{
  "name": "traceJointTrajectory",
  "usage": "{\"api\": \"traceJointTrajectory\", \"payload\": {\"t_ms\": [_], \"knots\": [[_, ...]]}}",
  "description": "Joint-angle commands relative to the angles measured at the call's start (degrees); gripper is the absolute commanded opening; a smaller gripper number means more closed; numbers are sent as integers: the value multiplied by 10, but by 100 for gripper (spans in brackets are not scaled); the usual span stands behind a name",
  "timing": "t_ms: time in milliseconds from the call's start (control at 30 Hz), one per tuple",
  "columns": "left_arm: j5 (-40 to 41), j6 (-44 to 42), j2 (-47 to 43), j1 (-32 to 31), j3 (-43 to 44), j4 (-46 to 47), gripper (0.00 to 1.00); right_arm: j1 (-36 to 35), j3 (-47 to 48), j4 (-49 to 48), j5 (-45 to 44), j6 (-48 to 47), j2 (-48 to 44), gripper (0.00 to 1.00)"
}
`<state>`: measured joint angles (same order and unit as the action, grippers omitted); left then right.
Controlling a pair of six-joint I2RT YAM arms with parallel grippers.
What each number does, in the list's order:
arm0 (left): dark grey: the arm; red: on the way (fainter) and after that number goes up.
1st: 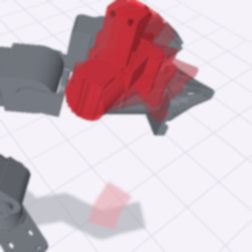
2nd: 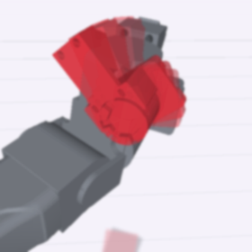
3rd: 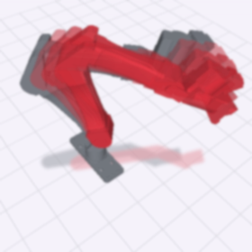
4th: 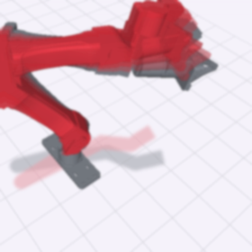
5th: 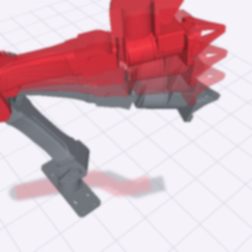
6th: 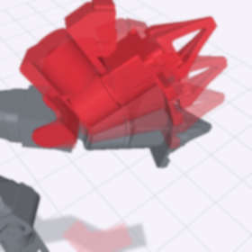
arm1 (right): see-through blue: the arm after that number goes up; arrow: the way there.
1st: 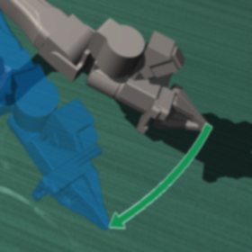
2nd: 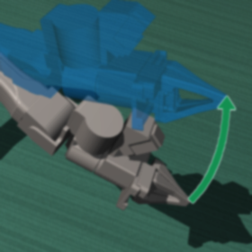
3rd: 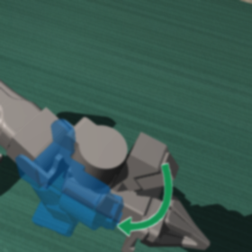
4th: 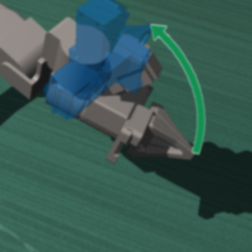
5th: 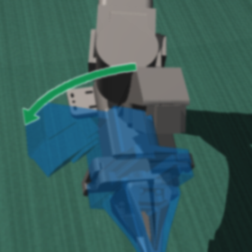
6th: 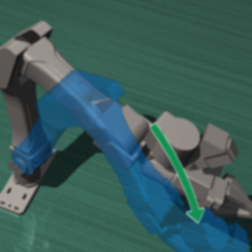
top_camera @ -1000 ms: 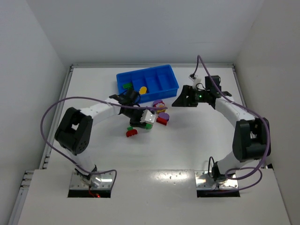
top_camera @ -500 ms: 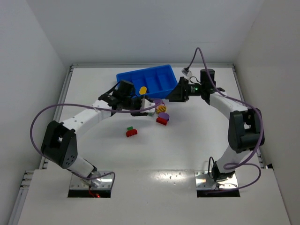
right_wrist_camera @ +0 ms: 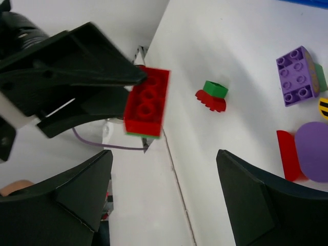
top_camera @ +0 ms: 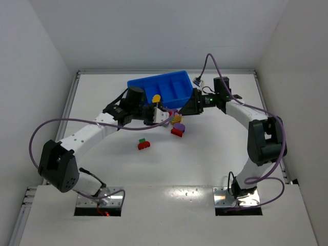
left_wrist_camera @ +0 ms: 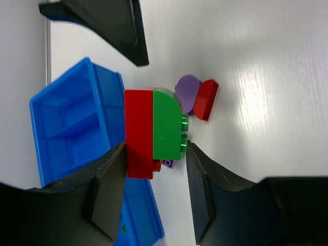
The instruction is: Sort the legos into containers by color
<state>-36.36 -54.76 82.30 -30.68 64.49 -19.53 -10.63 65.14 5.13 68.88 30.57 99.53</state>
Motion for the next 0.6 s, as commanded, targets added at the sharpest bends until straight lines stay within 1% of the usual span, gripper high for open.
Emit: {"api": "traceJointTrajectory", "payload": {"t_ms": [0,233,467,500,567], "knots": [[-38,-9,-35,-18,-11,22,23,2,23,28,-11,-57,2,83],[-43,-9,-40,-25,-16,22,22,-9,40,28,-11,-50,2,83],[-54,-14,-40,-31,-16,22,22,-27,46,22,13,-45,-3,83],[-54,-14,-40,-36,-16,22,22,-27,46,22,13,-45,-3,80],[-54,-19,-35,-36,-16,22,22,-35,46,22,13,-45,-8,79]]}}
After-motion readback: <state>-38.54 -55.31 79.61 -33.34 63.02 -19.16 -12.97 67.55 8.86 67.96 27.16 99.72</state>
